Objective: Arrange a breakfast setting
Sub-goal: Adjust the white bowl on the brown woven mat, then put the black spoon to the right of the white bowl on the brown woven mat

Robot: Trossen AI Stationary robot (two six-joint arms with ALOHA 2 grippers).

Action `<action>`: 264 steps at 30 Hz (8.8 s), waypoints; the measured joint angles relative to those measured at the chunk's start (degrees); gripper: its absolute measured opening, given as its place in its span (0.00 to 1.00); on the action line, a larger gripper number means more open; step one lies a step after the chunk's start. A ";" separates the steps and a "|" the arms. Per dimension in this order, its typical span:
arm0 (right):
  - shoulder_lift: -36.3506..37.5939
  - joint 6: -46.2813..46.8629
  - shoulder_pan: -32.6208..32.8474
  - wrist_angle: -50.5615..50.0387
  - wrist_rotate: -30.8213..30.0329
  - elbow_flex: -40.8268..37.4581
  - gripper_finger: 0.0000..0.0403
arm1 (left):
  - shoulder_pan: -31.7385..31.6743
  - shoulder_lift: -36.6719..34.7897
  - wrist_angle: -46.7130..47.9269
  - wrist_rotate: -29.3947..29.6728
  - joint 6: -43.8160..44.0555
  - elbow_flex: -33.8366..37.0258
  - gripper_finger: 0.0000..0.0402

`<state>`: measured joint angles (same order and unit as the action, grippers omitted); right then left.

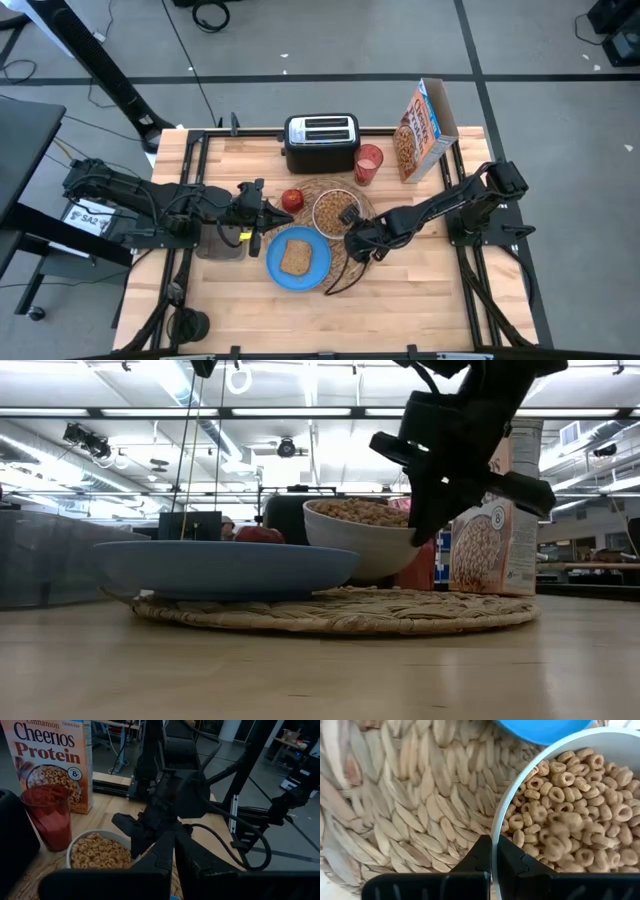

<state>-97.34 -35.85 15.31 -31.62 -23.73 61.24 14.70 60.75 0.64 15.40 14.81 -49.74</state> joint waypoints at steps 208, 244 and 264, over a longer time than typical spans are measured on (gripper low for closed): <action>92.61 81.34 -10.12 39.02 21.86 -60.88 0.40 | 15.44 -12.21 78.22 -50.16 47.85 -5.11 0.32; 92.37 89.69 -10.12 39.48 20.30 -60.88 0.42 | 16.46 -26.91 51.01 -60.89 41.58 21.16 0.43; 92.37 89.52 -10.13 39.47 20.37 -60.88 0.42 | 26.69 -22.13 39.78 -58.52 44.11 21.16 0.18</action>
<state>-4.97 53.67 5.18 7.85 -3.36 0.36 41.39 38.62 40.42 -43.12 58.92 -28.58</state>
